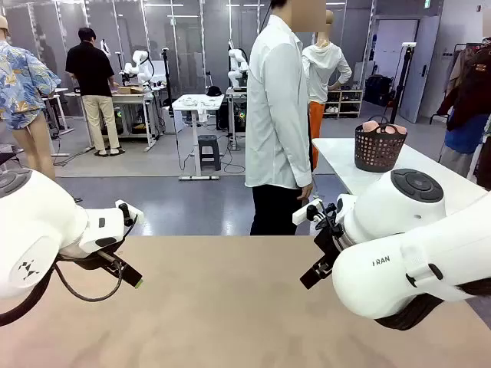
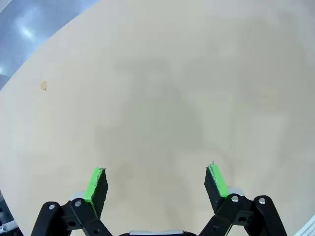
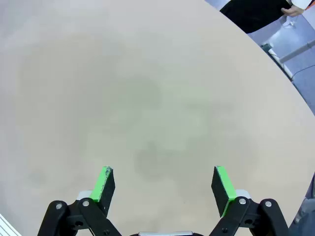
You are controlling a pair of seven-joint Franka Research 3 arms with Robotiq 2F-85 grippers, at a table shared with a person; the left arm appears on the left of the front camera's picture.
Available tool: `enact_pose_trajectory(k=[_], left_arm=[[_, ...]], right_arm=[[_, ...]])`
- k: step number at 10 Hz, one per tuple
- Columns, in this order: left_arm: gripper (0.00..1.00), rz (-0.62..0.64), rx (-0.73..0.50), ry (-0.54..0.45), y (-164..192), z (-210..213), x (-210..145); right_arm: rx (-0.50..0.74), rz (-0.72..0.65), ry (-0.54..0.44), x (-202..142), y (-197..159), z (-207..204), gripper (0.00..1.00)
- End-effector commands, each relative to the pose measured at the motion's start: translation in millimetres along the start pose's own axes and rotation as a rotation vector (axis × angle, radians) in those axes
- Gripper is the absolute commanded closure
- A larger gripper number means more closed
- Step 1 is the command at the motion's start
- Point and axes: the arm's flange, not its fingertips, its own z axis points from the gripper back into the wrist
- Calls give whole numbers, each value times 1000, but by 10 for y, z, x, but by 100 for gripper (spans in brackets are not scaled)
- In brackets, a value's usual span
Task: Fold the towel.
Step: Grab the top end of the 100 cm Hotel Towel extended by the human.
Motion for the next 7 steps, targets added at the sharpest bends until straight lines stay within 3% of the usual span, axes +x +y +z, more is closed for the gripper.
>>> enact_pose_trajectory(k=[1, 7], left_arm=[[0, 0, 0, 0, -2, 0, 1], [0, 0, 0, 0, -2, 0, 1]], right_arm=[[0, 0, 0, 0, 0, 0, 0], [0, 0, 0, 0, 0, 0, 0]])
